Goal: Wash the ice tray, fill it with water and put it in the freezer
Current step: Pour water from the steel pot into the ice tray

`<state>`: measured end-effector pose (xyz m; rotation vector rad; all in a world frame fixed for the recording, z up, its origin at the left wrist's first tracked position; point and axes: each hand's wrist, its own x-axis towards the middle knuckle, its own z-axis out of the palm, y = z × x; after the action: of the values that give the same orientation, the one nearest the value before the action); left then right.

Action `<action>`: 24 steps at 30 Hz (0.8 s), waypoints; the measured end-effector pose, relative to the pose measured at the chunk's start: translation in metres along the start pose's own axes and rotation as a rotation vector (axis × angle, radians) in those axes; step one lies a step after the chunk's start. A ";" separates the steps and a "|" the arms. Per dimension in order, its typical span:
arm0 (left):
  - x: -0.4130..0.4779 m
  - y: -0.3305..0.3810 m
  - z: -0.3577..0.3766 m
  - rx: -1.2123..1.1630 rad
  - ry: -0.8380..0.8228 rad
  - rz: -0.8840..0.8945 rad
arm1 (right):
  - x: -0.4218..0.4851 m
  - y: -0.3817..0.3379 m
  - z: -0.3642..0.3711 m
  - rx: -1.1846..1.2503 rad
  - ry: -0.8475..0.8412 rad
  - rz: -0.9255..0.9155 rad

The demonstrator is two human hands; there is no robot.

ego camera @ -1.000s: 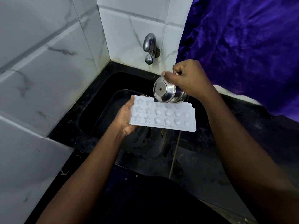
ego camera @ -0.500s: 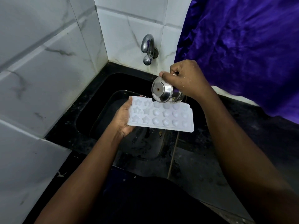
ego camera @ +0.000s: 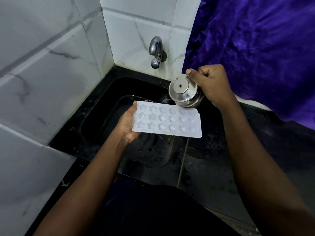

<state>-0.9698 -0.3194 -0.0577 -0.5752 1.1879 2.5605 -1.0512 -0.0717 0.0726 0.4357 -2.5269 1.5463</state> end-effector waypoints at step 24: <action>0.009 0.002 0.000 -0.003 -0.005 -0.022 | -0.008 -0.009 0.000 -0.418 -0.070 -0.134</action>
<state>-0.9784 -0.3204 -0.0604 -0.5795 1.1703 2.5445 -1.0410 -0.0743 0.0785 0.5895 -2.7105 0.9361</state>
